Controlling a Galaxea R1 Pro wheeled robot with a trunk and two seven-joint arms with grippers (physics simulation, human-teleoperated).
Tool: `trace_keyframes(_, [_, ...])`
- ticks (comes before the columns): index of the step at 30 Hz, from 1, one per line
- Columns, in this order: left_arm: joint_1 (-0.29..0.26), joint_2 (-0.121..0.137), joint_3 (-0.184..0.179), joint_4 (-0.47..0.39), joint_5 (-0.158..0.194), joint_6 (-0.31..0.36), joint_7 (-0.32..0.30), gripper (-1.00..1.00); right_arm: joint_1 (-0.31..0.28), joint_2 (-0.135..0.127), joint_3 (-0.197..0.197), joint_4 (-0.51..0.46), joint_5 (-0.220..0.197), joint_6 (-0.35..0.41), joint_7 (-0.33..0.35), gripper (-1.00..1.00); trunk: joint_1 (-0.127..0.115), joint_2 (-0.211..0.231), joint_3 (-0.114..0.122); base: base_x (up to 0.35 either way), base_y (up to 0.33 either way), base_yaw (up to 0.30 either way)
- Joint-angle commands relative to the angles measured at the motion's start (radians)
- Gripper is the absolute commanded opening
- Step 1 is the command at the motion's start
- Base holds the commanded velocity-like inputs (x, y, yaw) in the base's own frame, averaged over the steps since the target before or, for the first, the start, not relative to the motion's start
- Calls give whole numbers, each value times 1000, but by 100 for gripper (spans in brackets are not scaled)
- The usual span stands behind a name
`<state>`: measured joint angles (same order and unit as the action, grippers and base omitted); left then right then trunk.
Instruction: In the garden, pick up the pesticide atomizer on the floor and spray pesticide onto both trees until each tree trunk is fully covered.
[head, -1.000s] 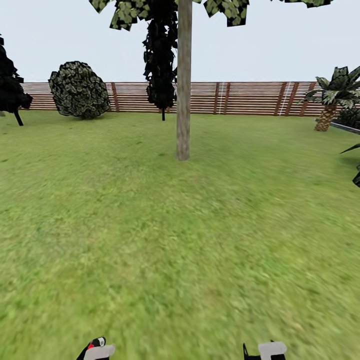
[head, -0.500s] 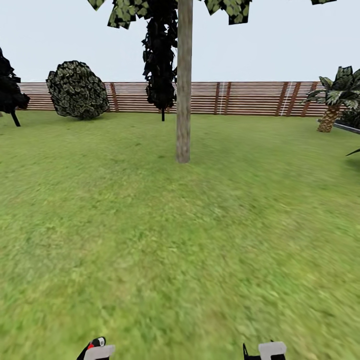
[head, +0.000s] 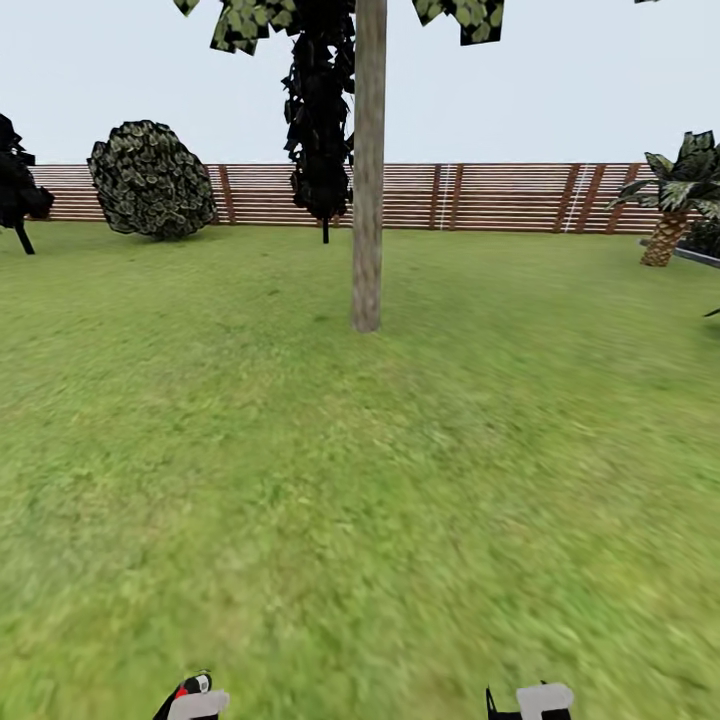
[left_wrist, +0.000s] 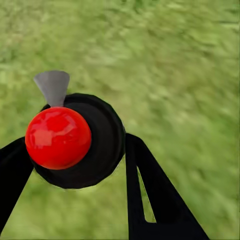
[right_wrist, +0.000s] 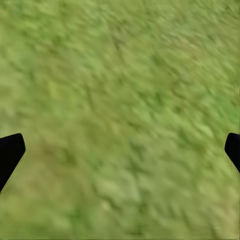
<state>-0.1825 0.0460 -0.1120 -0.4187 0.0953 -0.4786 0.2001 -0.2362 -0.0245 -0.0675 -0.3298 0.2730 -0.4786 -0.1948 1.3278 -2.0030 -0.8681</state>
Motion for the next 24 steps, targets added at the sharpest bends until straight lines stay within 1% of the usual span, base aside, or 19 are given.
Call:
trace_keyframes(1, [0, 0, 0, 0, 0, 0, 0, -100, 0, 0, 0, 0, 0, 0, 0, 100, 0, 0, 0, 338, 0, 0])
trace_keyframes(24, [0, 0, 0, 0, 0, -1, 1, -100, 0, 0, 0, 0, 0, -1, 0, 100, 0, 0, 0, 338, 0, 0])
